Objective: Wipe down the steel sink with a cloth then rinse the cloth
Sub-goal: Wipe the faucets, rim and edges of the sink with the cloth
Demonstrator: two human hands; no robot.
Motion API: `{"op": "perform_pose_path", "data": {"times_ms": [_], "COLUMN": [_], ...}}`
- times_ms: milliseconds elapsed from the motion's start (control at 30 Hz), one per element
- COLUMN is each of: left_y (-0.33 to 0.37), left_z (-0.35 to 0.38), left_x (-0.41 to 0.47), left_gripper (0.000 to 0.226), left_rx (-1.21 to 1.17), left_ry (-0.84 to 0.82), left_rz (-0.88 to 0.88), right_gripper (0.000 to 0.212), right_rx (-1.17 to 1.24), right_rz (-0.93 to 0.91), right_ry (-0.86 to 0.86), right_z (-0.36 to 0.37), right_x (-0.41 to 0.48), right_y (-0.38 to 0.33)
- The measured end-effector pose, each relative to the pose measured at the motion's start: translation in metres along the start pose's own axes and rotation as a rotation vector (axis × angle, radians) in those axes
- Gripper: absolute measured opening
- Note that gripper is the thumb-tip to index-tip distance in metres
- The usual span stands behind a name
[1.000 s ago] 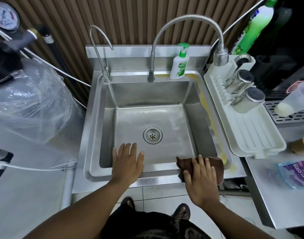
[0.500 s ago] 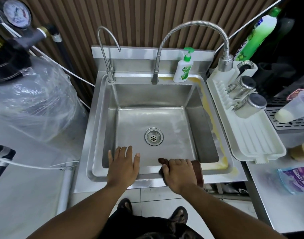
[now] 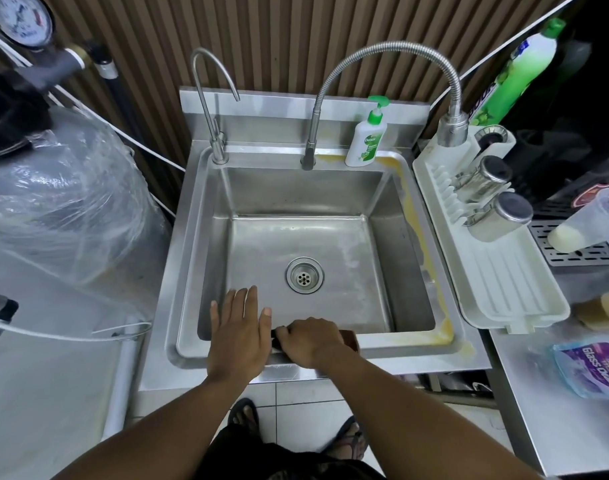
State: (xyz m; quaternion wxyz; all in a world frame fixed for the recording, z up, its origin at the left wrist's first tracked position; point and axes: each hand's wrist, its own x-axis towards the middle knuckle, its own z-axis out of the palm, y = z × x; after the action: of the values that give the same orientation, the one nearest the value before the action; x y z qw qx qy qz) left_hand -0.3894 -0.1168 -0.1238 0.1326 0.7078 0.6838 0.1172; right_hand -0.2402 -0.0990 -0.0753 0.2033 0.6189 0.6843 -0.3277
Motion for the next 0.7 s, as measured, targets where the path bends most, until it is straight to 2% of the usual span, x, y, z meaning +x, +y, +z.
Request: {"op": "perform_pose_path", "data": {"times_ms": [133, 233, 367, 500, 700], "left_y": [0.001, 0.001, -0.004, -0.030, -0.080], "left_z": [-0.005, -0.011, -0.019, -0.027, -0.039], "left_x": [-0.002, -0.003, -0.006, -0.006, -0.011], "left_gripper": [0.064, 0.062, 0.061, 0.057, 0.059], "left_rx": [-0.059, -0.148, -0.246, -0.100, 0.107], "left_ry": [0.034, 0.099, 0.146, 0.161, 0.099], "left_rz": [-0.021, -0.050, -0.084, -0.036, -0.100], "right_gripper": [0.061, 0.048, 0.044, 0.044, 0.034], "right_rx": [-0.017, -0.078, -0.085, -0.092, -0.037], "right_rz": [-0.025, -0.049, -0.109, -0.132, -0.179], "right_ry": [-0.084, -0.248, -0.386, -0.444, -0.489], "right_z": [-0.006, -0.022, -0.042, -0.040, -0.033], "right_x": [0.003, 0.006, 0.010, 0.024, 0.038], "right_y": [0.023, 0.038, 0.024, 0.007, -0.024]}}
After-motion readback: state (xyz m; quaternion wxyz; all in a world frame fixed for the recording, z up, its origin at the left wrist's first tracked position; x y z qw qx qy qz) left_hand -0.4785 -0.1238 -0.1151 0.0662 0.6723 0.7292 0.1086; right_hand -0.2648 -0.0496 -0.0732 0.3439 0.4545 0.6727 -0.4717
